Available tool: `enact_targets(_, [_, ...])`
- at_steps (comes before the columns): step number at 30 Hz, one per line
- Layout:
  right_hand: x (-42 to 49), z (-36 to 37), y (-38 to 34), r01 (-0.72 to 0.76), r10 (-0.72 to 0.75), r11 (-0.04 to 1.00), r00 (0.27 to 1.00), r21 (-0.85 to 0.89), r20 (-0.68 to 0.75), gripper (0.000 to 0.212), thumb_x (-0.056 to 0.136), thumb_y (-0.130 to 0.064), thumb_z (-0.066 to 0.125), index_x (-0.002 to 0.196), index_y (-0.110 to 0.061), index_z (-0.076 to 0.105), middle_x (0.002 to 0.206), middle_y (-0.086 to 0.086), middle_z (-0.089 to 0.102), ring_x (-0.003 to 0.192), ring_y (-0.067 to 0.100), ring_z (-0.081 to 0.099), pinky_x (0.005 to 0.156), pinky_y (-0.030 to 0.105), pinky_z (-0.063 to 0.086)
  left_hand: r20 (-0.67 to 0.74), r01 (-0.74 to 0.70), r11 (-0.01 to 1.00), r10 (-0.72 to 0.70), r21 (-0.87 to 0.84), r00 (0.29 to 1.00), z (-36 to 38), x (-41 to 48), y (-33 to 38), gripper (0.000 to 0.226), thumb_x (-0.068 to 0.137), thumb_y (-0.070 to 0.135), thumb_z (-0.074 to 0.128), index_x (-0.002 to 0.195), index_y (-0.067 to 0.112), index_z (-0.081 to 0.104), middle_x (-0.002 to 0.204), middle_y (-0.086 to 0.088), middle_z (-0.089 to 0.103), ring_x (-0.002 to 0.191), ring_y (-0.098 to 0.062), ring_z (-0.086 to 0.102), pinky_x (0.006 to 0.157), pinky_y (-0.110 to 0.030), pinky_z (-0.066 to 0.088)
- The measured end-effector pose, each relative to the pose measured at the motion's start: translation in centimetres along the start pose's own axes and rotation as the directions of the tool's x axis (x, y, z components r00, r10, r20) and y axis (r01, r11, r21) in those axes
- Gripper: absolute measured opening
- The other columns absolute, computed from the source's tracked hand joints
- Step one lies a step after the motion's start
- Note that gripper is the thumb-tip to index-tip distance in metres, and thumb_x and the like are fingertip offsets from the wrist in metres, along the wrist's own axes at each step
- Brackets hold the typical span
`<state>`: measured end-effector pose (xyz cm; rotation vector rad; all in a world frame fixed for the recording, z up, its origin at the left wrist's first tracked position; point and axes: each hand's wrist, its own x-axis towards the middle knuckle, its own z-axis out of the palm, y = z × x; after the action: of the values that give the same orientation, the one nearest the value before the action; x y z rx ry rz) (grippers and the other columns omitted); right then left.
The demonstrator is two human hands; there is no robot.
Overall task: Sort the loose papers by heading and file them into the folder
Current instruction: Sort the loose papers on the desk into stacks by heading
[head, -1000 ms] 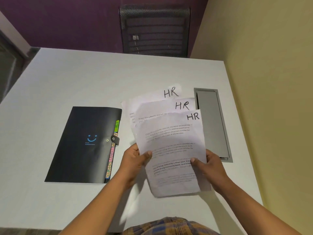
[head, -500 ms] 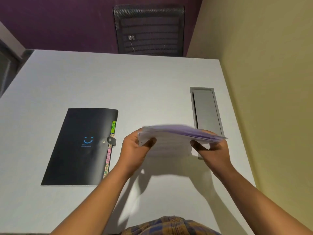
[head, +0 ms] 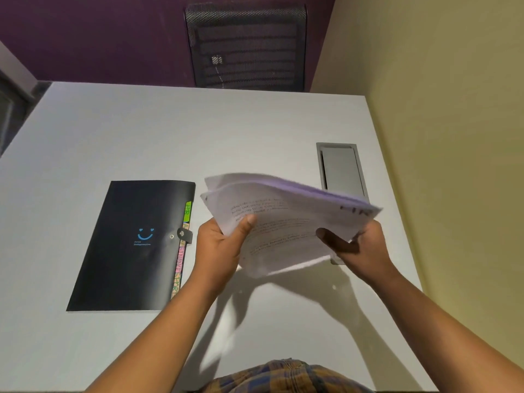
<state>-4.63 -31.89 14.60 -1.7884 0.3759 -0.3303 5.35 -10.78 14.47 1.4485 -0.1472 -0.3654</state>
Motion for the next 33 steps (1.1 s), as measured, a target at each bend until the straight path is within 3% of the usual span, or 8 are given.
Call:
enact_targets(3, [0.1, 0.3, 0.9, -0.050, 0.051, 0.999, 0.998, 0.009, -0.028, 0.022, 0.081, -0.008, 0.076, 0.092, -0.027, 0.072, 0.086, -0.022, 0.076, 0.084, 0.001, 0.073, 0.072, 0.018, 0.058, 0.006, 0.032, 0.999, -0.032, -0.023, 0.999, 0.8, 0.0, 0.4, 0.015, 0.087, 0.030, 0.063, 0.088, 0.031, 0.078, 0.097, 0.003, 0.077, 0.094, -0.015, 0.072, 0.078, -0.028, 0.057])
enact_targets(6, [-0.1, 0.8, 1.2, -0.067, 0.071, 0.997, 0.990, 0.035, -0.123, 0.019, 0.082, -0.011, 0.075, 0.085, -0.030, 0.071, 0.076, -0.026, 0.074, 0.077, -0.004, 0.072, 0.068, 0.015, 0.057, 0.024, 0.028, 0.999, -0.028, -0.034, 0.999, 1.0, 0.0, 0.4, 0.013, 0.087, 0.024, 0.066, 0.093, 0.026, 0.077, 0.101, -0.002, 0.077, 0.098, -0.022, 0.072, 0.085, -0.042, 0.057])
enact_targets(11, [-1.1, 1.3, 1.5, -0.068, 0.073, 0.997, 0.985, 0.038, -0.153, 0.030, 0.080, -0.006, 0.078, 0.086, -0.034, 0.067, 0.077, -0.032, 0.072, 0.078, -0.010, 0.069, 0.067, 0.006, 0.050, 0.049, -0.107, 0.994, 0.106, 0.004, 0.993, 0.8, -0.2, 0.0, 0.041, 0.088, 0.005, 0.067, 0.097, 0.044, 0.074, 0.100, 0.009, 0.076, 0.099, -0.012, 0.070, 0.086, -0.026, 0.054])
enact_targets(13, [-1.4, 1.7, 2.3, -0.105, 0.109, 0.994, 0.987, 0.039, -0.118, 0.032, 0.081, -0.007, 0.077, 0.089, -0.035, 0.064, 0.078, -0.032, 0.071, 0.080, -0.013, 0.067, 0.067, 0.004, 0.049, 0.086, -0.094, 0.994, 0.089, 0.052, 0.992, 0.5, -0.2, -1.3, 0.038, 0.085, 0.004, 0.071, 0.098, 0.039, 0.076, 0.101, 0.009, 0.076, 0.100, -0.012, 0.070, 0.088, -0.027, 0.054])
enact_targets(20, [-1.3, 2.9, 5.0, -0.265, 0.269, 0.963, 0.958, 0.055, -0.100, 0.026, 0.082, -0.011, 0.078, 0.102, -0.023, 0.067, 0.100, -0.008, 0.073, 0.084, -0.009, 0.068, 0.071, 0.006, 0.051, 0.089, -0.080, 0.971, 0.061, 0.226, 0.994, -0.5, 0.2, -4.9, 0.036, 0.088, 0.003, 0.068, 0.102, 0.036, 0.066, 0.098, 0.028, 0.071, 0.095, 0.006, 0.066, 0.082, -0.015, 0.049])
enact_targets(23, [-1.5, 2.7, 5.3, -0.244, 0.253, 0.965, 0.963, 0.094, -0.096, 0.026, 0.083, -0.009, 0.077, 0.102, -0.025, 0.068, 0.094, -0.014, 0.074, 0.087, -0.004, 0.070, 0.071, 0.009, 0.053, 0.084, -0.072, 0.974, 0.055, 0.213, 0.995, -0.8, 0.5, -5.2, 0.032, 0.087, 0.003, 0.070, 0.098, 0.032, 0.068, 0.094, 0.025, 0.073, 0.092, 0.002, 0.067, 0.080, -0.017, 0.053])
enact_targets(28, [-1.9, 4.0, 7.2, -0.360, 0.359, 0.933, 0.933, -0.015, -0.027, 0.030, 0.082, -0.012, 0.078, 0.111, -0.014, 0.070, 0.104, -0.003, 0.075, 0.095, 0.005, 0.071, 0.070, 0.008, 0.052, 0.107, 0.016, 0.945, -0.054, 0.327, 0.993, -1.1, 0.7, -7.6, 0.022, 0.088, 0.014, 0.070, 0.092, 0.036, 0.068, 0.085, 0.026, 0.073, 0.085, 0.005, 0.068, 0.073, -0.013, 0.051])
enact_targets(33, [-2.6, 3.9, 7.3, -0.313, 0.310, 0.948, 0.949, -0.059, -0.056, 0.024, 0.084, -0.012, 0.076, 0.101, -0.028, 0.070, 0.095, -0.017, 0.073, 0.087, -0.007, 0.069, 0.071, 0.008, 0.052, 0.043, 0.001, 0.931, -0.018, 0.366, 0.999, -1.9, 0.4, -8.6, 0.015, 0.089, 0.016, 0.070, 0.088, 0.031, 0.071, 0.084, 0.008, 0.072, 0.075, -0.002, 0.063, 0.071, -0.021, 0.050])
